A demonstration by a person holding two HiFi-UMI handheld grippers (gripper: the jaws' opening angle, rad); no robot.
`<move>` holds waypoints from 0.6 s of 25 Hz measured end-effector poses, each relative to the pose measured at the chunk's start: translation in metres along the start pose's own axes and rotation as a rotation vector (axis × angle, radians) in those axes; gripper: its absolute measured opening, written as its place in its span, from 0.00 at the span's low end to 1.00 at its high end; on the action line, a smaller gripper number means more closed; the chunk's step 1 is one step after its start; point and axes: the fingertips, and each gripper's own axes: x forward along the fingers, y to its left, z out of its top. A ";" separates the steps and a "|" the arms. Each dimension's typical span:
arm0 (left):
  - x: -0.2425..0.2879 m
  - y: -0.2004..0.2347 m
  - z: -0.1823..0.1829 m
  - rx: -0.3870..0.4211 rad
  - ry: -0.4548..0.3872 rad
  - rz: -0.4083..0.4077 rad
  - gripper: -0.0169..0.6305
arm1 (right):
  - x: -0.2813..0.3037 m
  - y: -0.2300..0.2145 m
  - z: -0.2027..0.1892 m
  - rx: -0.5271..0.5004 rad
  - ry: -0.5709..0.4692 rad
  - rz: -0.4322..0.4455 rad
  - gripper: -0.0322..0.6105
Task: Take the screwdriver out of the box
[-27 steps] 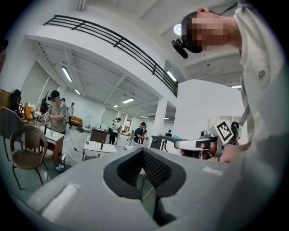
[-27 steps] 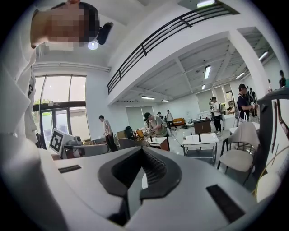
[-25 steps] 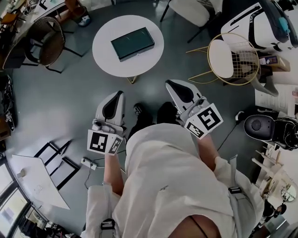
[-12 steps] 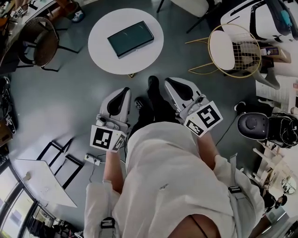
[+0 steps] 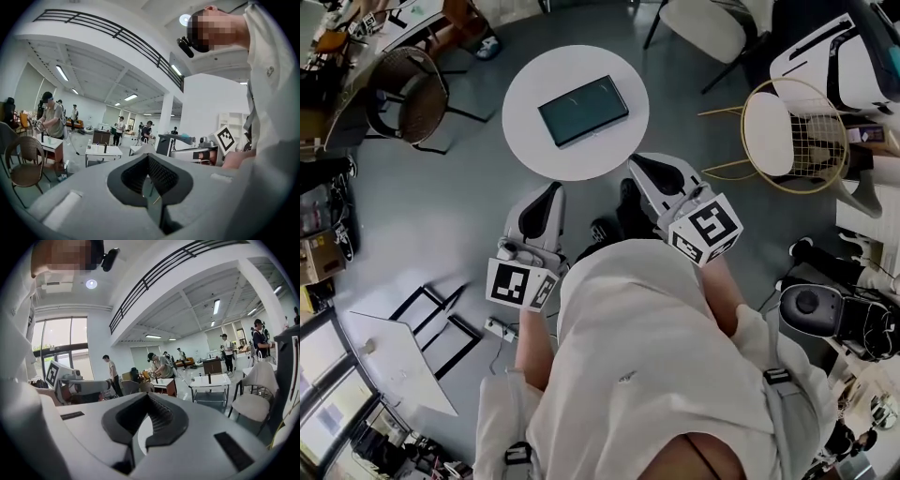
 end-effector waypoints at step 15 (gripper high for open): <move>0.082 0.010 -0.024 -0.095 0.062 0.119 0.04 | 0.037 -0.067 -0.034 0.032 0.166 0.176 0.06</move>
